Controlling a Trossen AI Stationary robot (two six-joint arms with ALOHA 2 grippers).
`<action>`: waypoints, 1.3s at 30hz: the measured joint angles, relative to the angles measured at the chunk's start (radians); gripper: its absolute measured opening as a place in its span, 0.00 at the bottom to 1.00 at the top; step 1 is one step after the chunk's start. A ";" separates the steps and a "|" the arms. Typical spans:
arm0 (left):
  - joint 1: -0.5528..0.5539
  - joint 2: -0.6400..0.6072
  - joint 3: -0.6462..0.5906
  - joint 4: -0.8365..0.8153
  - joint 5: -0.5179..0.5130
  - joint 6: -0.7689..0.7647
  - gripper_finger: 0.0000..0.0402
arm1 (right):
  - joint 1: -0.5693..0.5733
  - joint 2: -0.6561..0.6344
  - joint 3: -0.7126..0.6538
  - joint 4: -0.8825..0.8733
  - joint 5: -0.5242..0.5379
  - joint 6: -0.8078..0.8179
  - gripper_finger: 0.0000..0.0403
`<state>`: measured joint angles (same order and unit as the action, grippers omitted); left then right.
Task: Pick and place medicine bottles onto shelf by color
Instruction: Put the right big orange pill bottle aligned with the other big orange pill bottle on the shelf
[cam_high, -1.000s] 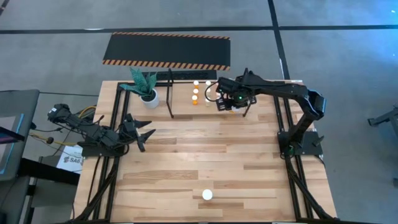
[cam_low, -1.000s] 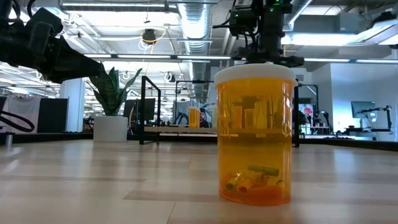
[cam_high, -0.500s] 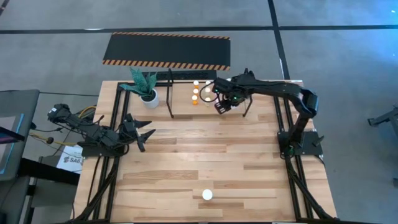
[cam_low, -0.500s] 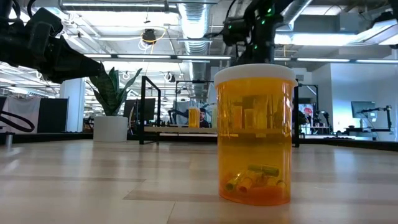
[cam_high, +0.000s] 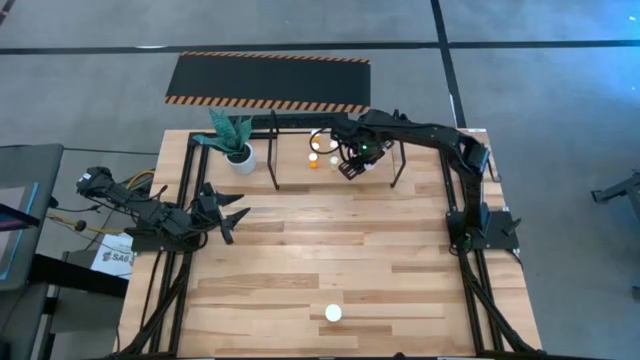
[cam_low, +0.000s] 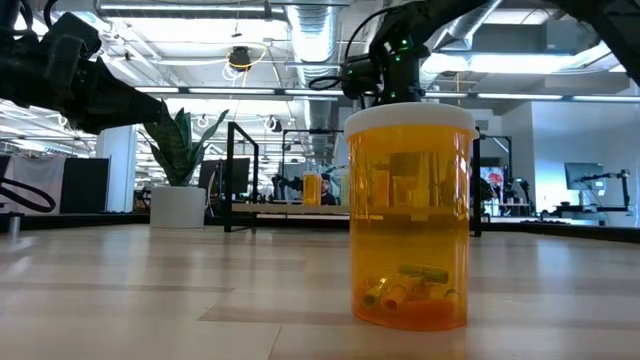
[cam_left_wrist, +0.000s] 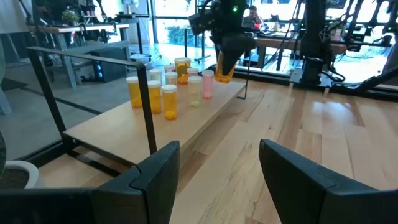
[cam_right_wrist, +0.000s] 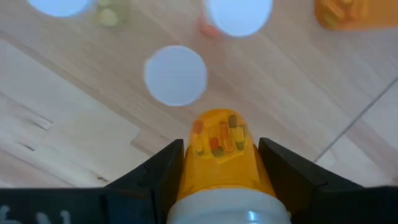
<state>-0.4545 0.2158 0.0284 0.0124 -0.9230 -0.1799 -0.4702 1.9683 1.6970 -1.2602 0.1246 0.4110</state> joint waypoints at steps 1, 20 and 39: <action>0.000 0.000 0.000 0.000 0.000 0.000 0.52 | -0.004 0.003 0.000 0.000 0.000 -0.001 0.54; 0.000 0.000 0.000 0.000 0.000 0.000 0.52 | -0.041 0.000 -0.017 0.010 -0.047 -0.181 0.55; 0.000 0.000 0.000 0.000 0.000 0.000 0.52 | -0.078 0.000 -0.051 0.065 -0.078 -0.245 0.55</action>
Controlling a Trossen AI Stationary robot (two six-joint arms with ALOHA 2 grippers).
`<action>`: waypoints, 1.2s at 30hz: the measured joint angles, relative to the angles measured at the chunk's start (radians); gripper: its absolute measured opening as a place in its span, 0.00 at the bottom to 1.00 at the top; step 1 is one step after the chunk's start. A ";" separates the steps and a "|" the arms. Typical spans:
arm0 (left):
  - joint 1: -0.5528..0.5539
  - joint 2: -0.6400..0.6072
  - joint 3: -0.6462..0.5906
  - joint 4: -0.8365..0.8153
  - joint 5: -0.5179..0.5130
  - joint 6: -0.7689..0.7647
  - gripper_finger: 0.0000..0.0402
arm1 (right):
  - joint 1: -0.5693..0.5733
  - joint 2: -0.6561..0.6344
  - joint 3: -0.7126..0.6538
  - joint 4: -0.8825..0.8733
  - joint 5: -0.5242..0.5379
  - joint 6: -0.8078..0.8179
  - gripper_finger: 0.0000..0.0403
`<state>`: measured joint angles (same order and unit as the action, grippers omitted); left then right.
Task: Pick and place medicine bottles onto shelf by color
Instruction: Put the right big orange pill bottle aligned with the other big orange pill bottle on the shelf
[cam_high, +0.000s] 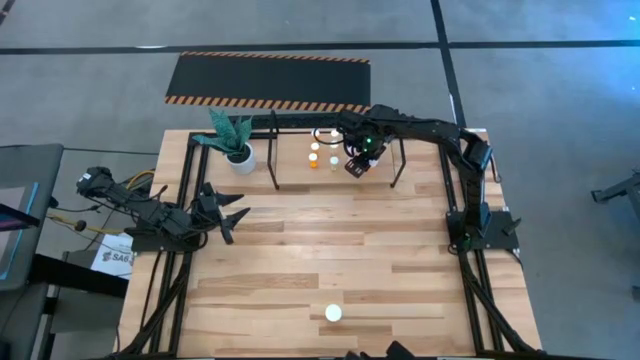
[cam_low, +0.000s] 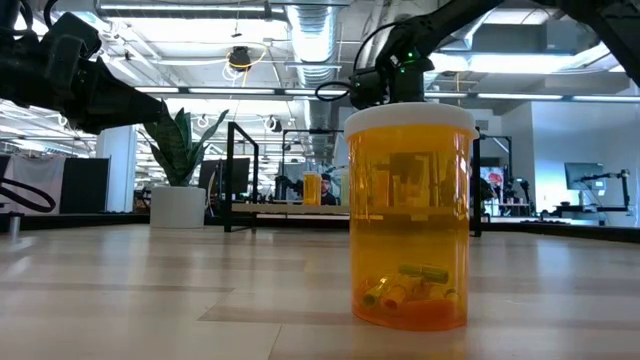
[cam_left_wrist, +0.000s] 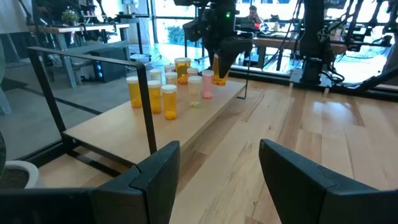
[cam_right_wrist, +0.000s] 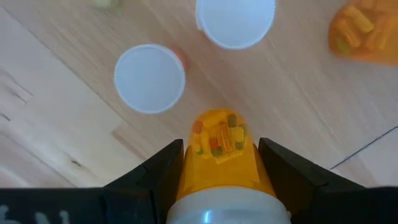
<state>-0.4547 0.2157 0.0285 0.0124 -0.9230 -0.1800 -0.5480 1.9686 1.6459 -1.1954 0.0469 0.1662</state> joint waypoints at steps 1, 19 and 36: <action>0.000 0.000 0.000 0.000 0.000 0.000 0.52 | 0.000 0.000 0.000 0.000 -0.004 -0.005 0.55; 0.000 0.000 0.000 0.000 0.000 0.000 0.52 | -0.012 0.001 -0.061 0.053 -0.025 0.036 0.55; 0.000 0.000 0.000 0.000 0.000 0.000 0.52 | -0.058 0.001 -0.061 0.086 -0.055 0.122 0.55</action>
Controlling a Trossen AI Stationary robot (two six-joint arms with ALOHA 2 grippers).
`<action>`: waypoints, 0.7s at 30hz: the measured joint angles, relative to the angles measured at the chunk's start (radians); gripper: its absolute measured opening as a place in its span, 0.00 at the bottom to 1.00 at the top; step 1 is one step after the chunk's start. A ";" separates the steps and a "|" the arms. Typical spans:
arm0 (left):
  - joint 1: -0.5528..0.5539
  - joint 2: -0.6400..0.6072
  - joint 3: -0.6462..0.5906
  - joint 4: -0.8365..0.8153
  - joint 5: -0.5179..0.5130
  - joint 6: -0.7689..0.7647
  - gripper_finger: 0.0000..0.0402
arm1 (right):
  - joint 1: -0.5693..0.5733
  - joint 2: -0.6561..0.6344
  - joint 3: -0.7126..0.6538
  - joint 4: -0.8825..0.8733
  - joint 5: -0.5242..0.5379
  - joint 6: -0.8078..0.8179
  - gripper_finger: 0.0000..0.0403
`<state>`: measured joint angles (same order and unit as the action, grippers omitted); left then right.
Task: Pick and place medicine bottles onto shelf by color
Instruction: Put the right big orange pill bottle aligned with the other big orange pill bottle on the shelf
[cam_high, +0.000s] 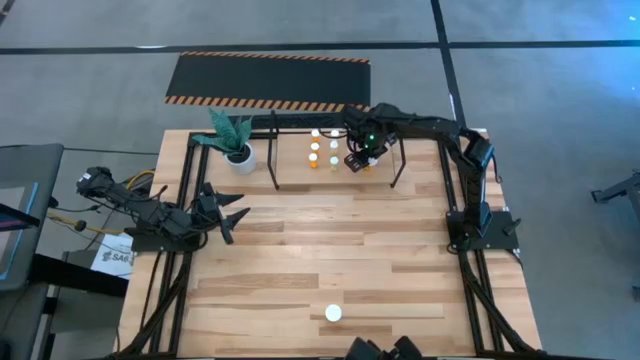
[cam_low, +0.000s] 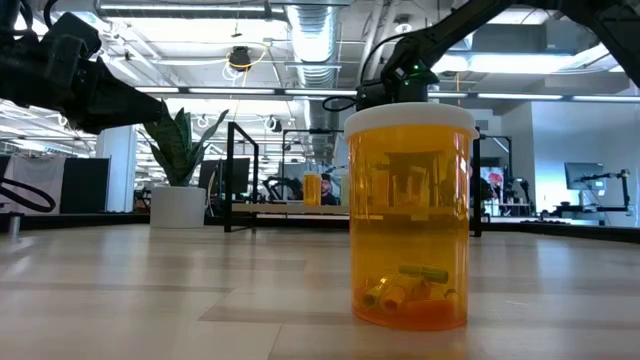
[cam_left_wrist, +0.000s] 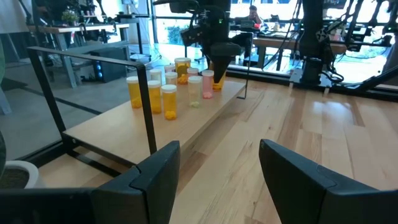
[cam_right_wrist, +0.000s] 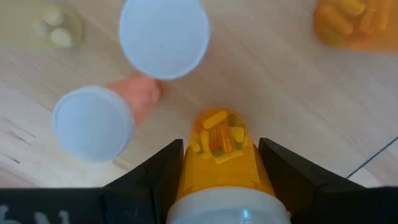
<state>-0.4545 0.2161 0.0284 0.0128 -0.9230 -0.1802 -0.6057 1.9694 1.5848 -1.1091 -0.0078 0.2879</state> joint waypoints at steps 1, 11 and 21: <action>0.000 0.000 0.000 0.000 0.000 0.000 0.52 | -0.004 0.000 0.000 0.002 0.000 0.000 0.55; 0.000 0.000 0.000 0.000 0.000 0.000 0.52 | -0.021 0.000 0.000 0.007 0.035 0.003 0.55; 0.000 0.000 0.000 0.000 0.000 0.000 0.52 | -0.033 0.000 0.000 0.024 0.061 0.002 0.55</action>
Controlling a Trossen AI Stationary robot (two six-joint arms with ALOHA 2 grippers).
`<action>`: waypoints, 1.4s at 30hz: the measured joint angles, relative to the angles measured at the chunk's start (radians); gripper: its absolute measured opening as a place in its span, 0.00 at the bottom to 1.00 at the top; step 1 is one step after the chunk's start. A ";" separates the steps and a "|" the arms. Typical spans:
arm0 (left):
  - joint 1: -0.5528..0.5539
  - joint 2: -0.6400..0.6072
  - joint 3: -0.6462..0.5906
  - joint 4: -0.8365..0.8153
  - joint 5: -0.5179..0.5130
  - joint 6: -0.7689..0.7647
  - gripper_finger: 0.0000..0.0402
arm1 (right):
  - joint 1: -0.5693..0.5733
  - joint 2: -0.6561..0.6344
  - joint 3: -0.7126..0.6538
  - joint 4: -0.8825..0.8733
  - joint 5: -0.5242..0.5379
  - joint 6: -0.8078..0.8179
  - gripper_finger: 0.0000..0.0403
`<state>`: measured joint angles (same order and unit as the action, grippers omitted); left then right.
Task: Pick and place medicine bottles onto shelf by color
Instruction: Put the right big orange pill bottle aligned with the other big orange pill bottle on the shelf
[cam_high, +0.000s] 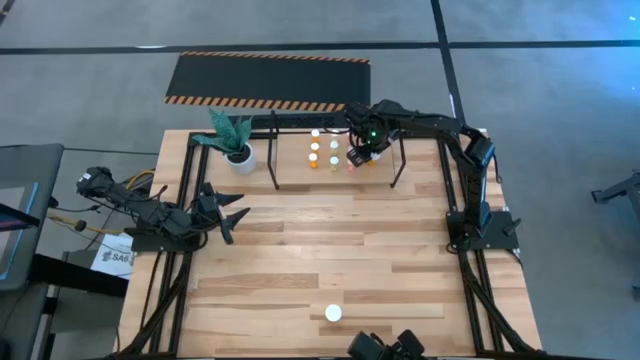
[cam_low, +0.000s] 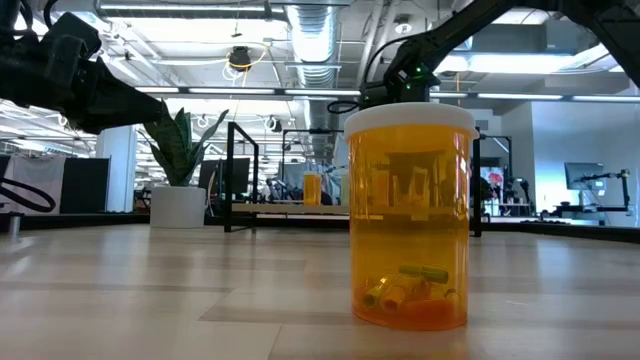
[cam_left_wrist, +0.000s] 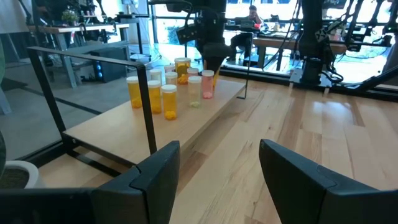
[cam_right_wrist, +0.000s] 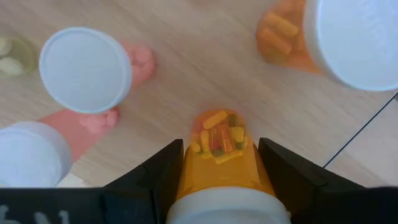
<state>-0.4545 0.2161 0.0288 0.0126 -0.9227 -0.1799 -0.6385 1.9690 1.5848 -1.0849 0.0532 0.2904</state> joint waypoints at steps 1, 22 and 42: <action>0.000 0.000 0.000 0.000 0.000 0.000 0.52 | -0.002 0.000 0.000 0.001 0.000 0.000 0.55; 0.000 0.000 0.000 0.000 0.000 0.000 0.52 | -0.019 0.000 0.000 0.030 0.000 -0.003 0.55; 0.000 0.000 0.000 0.000 0.000 0.000 0.52 | -0.009 0.043 0.003 0.046 -0.029 0.000 0.55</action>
<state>-0.4545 0.2157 0.0286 0.0128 -0.9226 -0.1799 -0.6478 2.0121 1.5875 -1.0388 0.0246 0.2909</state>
